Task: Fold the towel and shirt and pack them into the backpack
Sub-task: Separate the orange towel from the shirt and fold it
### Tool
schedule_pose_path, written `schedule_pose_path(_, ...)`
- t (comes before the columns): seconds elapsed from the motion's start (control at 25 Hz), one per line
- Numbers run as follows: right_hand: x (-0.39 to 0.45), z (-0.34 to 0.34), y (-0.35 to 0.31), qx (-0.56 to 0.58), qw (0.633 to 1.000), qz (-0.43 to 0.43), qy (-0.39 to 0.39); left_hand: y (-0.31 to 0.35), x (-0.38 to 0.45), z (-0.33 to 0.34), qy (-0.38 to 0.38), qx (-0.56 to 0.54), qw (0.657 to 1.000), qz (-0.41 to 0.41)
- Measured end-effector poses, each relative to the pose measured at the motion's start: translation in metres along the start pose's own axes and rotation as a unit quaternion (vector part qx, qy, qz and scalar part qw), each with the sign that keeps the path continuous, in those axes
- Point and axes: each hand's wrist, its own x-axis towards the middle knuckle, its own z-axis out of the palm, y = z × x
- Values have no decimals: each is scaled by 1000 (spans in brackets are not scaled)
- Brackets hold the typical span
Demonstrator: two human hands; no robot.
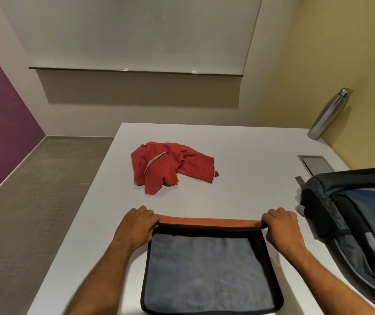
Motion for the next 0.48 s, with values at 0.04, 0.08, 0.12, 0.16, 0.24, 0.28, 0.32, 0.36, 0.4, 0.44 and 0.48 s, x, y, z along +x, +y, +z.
schedule_pose_path(0.04,-9,-1,0,-10,1000,-14,8,3,-8,-4,1,-10,1000,12)
schedule_pose_path(0.08,-16,-1,1,-19,999,-27,10,5,-15,-6,-1,-16,1000,24)
schedule_pose_path(0.12,-23,-2,2,-24,999,-40,9,8,-22,-9,-6,-17,999,33)
schedule_pose_path(0.16,-29,-1,4,-28,998,-52,3,10,-30,-9,-15,-14,999,42)
schedule_pose_path(0.24,-42,2,6,-33,996,-73,-31,14,-43,-5,-41,-5,997,59)
schedule_pose_path(0.28,-48,4,7,-33,995,-85,-44,15,-50,-2,-51,-4,997,66)
schedule_pose_path(0.32,-55,7,9,-26,993,-100,-49,16,-56,3,-61,-5,996,68)
schedule_pose_path(0.36,-61,8,11,-17,992,-111,-54,18,-62,6,-69,-7,995,68)
schedule_pose_path(0.4,-67,9,13,-8,991,-123,-55,21,-67,10,-73,-10,995,67)
schedule_pose_path(0.44,-72,9,15,-1,989,-133,-56,24,-72,13,-74,-14,995,66)
schedule_pose_path(0.48,-76,10,18,6,988,-144,-50,27,-78,15,-75,-19,995,66)
